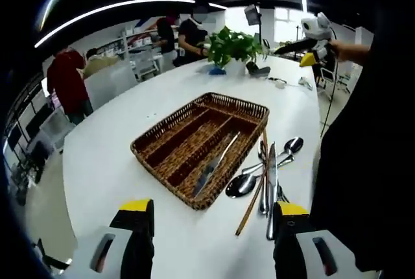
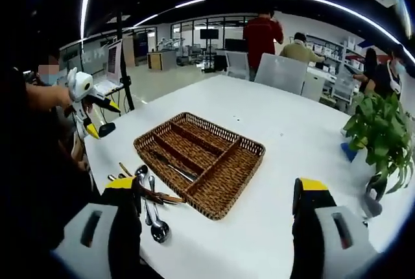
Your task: Arrange the knives, forks, and spoons in their matching storage slots by inserting each utensil handle-first until every utensil is classified and aligned in the correct compartment
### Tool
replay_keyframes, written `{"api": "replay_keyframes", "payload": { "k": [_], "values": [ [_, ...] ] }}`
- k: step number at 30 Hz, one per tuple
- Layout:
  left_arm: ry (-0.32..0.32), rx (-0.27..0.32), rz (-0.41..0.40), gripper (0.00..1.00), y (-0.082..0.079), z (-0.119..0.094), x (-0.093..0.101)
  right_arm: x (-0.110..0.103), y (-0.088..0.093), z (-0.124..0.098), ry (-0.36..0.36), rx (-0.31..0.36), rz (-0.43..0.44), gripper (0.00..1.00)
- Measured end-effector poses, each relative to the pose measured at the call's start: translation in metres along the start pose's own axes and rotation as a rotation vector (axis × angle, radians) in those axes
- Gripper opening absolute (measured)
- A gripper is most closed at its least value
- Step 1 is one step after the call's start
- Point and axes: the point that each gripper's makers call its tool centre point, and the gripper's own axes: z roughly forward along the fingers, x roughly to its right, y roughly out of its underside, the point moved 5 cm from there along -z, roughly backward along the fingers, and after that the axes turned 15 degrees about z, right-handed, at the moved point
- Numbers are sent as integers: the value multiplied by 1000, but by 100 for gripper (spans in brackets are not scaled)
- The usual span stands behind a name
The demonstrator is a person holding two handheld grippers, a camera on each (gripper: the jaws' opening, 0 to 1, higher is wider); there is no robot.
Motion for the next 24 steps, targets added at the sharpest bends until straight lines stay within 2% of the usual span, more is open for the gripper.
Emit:
{"api": "replay_keyframes", "payload": {
  "k": [7,11,14,16,19,20,24],
  "values": [
    [75,-40,66,69,13,28,9,4,6,0,27,1,25,99],
    [82,-88,87,53,28,47,16,2,9,2,27,3,36,99],
    [141,-128,129,53,40,58,29,1,14,2,27,-10,37,99],
    [180,-135,164,52,45,65,37,0,16,2,25,-20,33,99],
    [188,-133,158,51,46,73,40,-1,18,2,31,-31,19,99],
    [192,-130,160,50,41,73,42,-1,17,2,32,-30,15,99],
    [201,-133,176,42,40,80,44,-4,18,3,29,-36,12,99]
  ]
}}
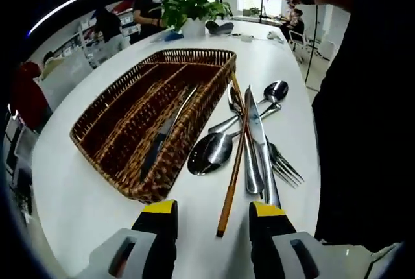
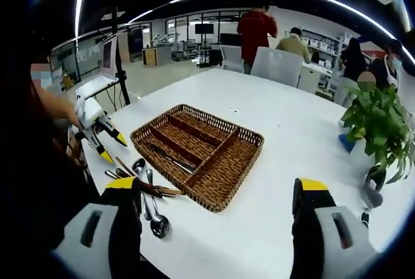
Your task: Arrange the knives, forks, and spoons in their matching storage slots by inserting each utensil handle-first until every utensil is classified and aligned in the correct compartment
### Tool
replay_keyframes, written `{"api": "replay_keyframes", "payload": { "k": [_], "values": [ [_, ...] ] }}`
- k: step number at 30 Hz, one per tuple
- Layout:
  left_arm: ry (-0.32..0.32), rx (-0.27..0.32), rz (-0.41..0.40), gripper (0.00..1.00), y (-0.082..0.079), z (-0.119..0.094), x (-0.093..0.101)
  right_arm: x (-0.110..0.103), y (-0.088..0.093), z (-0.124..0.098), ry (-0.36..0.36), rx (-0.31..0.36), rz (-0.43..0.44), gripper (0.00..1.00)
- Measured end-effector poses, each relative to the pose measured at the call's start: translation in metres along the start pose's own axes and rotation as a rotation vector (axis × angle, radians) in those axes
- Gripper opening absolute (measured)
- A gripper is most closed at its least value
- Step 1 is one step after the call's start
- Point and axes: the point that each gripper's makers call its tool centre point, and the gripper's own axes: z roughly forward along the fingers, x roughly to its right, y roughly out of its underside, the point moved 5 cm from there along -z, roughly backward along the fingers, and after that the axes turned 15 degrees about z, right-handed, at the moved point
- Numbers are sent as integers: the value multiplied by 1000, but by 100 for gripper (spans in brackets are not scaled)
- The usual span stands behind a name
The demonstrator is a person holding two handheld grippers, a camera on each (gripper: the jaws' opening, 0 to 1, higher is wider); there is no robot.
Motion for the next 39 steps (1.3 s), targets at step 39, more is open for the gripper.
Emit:
{"api": "replay_keyframes", "payload": {
  "k": [39],
  "values": [
    [132,-79,228,5,-15,31,11,5,-1,-11,27,-13,-41,98]
  ]
}}
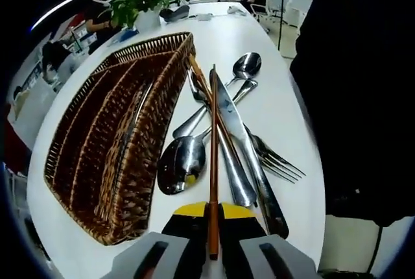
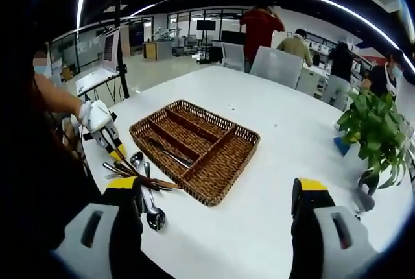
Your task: Arrange the knives, forks, and spoons in their matching storage slots by inserting each utensil handle-first until every utensil is classified and aligned in the correct compartment
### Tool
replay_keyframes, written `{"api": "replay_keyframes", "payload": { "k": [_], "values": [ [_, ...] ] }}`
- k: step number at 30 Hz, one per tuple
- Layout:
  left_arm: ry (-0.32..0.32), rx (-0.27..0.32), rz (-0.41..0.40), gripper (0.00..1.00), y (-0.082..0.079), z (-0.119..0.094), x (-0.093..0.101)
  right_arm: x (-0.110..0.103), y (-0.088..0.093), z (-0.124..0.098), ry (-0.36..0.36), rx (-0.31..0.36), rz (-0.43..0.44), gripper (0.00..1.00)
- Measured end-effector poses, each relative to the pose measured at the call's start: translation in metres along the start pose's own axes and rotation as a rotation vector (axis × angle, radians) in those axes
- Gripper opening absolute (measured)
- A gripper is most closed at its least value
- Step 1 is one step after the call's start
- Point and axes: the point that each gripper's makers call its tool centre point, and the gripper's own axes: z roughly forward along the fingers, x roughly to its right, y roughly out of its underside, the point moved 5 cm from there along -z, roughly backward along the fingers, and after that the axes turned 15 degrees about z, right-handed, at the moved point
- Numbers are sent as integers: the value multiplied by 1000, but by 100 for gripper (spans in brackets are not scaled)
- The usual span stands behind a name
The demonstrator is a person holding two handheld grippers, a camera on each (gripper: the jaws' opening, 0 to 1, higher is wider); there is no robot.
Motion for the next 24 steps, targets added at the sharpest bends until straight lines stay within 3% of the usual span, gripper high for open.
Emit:
{"api": "replay_keyframes", "payload": {
  "k": [1,4,16,18,22,24],
  "values": [
    [-19,-11,-3,4,1,-1,-2,0,0,0,0,0,-1,98],
    [-33,46,-24,4,-7,-5,-4,0,0,0,1,1,-3,98],
    [-74,120,-93,3,-22,-29,-22,-3,-1,3,-2,2,-13,98],
    [-67,133,-130,3,-24,-34,-24,-3,-1,4,-4,4,-13,98],
    [-26,181,-282,3,-36,-47,-31,-5,-2,4,-7,6,-16,98],
    [-44,189,-296,3,-43,-55,-41,-5,-3,4,-9,9,-12,98]
  ]
}}
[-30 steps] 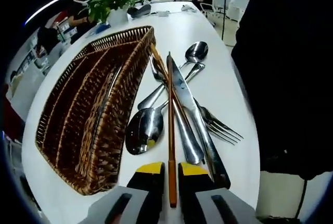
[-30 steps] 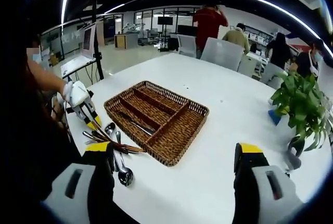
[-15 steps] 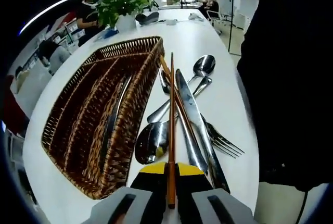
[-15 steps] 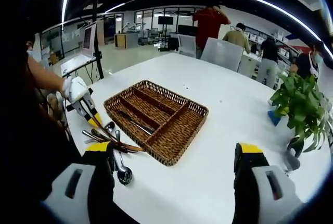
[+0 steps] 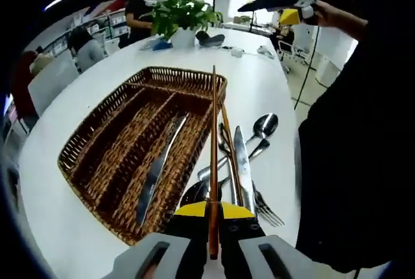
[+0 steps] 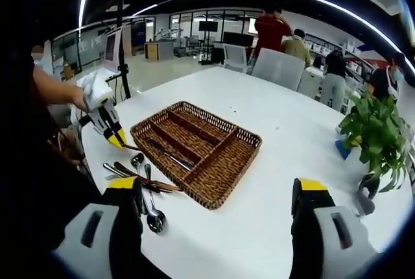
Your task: Arrange the knives, forks, and spoons in their matching storage slots by inserting each utensil handle-first until every utensil is classified and aligned in the correct compartment
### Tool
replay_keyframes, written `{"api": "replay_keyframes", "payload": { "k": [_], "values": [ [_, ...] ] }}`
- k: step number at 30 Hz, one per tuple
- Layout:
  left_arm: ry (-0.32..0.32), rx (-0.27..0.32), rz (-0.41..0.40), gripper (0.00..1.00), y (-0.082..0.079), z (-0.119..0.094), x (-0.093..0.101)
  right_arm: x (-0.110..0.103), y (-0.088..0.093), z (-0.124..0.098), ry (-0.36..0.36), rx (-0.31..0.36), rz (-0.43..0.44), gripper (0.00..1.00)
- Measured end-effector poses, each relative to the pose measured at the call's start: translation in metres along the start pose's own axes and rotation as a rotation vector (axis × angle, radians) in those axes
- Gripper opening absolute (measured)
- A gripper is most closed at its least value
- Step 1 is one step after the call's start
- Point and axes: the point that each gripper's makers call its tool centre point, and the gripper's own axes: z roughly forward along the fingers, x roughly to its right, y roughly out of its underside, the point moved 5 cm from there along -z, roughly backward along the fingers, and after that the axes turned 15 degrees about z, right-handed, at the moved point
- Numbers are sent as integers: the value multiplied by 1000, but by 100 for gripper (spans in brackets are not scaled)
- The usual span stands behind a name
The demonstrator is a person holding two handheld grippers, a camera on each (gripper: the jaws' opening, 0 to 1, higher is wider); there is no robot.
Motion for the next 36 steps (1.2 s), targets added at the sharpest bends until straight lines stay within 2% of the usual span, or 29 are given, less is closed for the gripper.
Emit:
{"api": "replay_keyframes", "payload": {
  "k": [7,13,20,23,27,28,30,33,36],
  "values": [
    [-39,-17,-72,3,-19,-10,-12,-1,2,0,-3,-1,6,97],
    [-47,-47,-129,3,-17,-8,-10,0,3,0,-2,5,10,97],
    [-88,-43,-176,3,-20,-9,-12,5,5,-3,-3,8,15,98],
    [-116,-32,-259,3,-27,-9,-14,9,3,-4,-9,6,16,99],
    [-143,-18,-304,3,-38,-6,-18,16,-2,-5,-26,12,2,99],
    [-152,-12,-341,3,-43,-4,-18,18,-2,-5,-28,11,1,98],
    [-154,37,-430,3,-55,1,-20,19,-5,-5,-37,17,-4,98],
    [-138,83,-563,3,-69,11,-22,19,-10,-6,-54,27,-18,99],
    [-142,93,-572,3,-80,20,-26,18,-14,-6,-58,39,-22,99]
  ]
}}
